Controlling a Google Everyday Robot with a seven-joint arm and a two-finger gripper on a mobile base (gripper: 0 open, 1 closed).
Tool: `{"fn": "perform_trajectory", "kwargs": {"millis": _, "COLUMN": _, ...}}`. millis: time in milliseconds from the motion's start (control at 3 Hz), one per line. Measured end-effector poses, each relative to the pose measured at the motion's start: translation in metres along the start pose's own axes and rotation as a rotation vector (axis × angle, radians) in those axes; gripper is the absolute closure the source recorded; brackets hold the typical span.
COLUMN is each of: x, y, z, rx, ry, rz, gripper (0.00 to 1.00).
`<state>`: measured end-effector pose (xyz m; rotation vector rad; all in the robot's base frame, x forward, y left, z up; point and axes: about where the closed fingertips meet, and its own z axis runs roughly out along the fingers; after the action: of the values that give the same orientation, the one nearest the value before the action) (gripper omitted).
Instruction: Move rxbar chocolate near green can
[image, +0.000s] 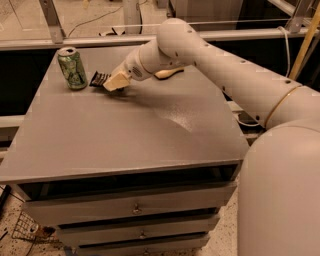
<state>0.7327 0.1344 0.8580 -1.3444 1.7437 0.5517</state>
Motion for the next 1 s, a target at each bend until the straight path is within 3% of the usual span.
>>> {"fn": "perform_trajectory", "kwargs": {"millis": 1000, "x": 0.0004, "y": 0.0049, "z": 0.0076, "rx": -0.014, "ry": 0.002, "rz": -0.001, "gripper": 0.11}}
